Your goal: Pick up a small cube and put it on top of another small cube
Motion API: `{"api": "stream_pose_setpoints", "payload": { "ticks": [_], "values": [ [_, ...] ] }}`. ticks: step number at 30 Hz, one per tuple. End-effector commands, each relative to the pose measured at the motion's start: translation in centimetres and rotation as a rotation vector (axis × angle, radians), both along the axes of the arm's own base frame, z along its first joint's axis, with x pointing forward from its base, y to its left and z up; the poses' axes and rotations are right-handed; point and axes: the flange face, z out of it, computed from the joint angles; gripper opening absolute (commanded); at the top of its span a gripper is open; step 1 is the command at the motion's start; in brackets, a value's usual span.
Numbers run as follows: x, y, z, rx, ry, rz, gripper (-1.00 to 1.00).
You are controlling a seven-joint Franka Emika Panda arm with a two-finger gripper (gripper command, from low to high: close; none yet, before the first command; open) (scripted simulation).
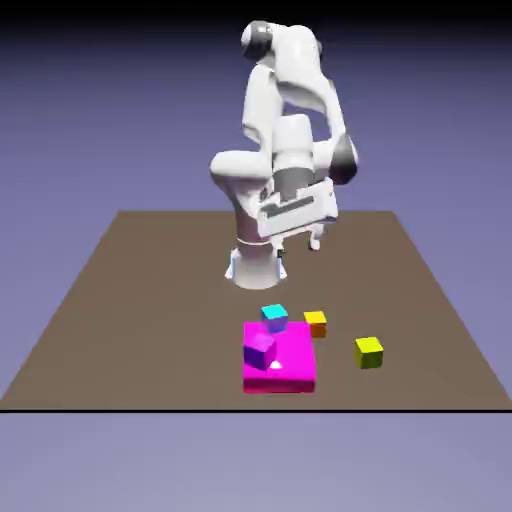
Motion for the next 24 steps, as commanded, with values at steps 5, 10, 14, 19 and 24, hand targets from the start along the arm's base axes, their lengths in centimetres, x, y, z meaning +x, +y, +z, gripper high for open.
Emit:
{"api": "stream_pose_setpoints", "payload": {
  "ticks": [5,10,14,19,24],
  "values": [
    [-1.2,1.6,-3.0,0.179,0.056,-0.239,0.00],
    [-2.8,2.9,-6.2,0.347,0.113,-0.490,0.00],
    [-4.4,3.7,-8.8,0.473,0.157,-0.700,0.00],
    [-6.7,4.5,-12.0,0.619,0.206,-0.973,0.00],
    [-9.4,5.0,-15.2,0.752,0.246,-1.257,0.00]
  ]
}}
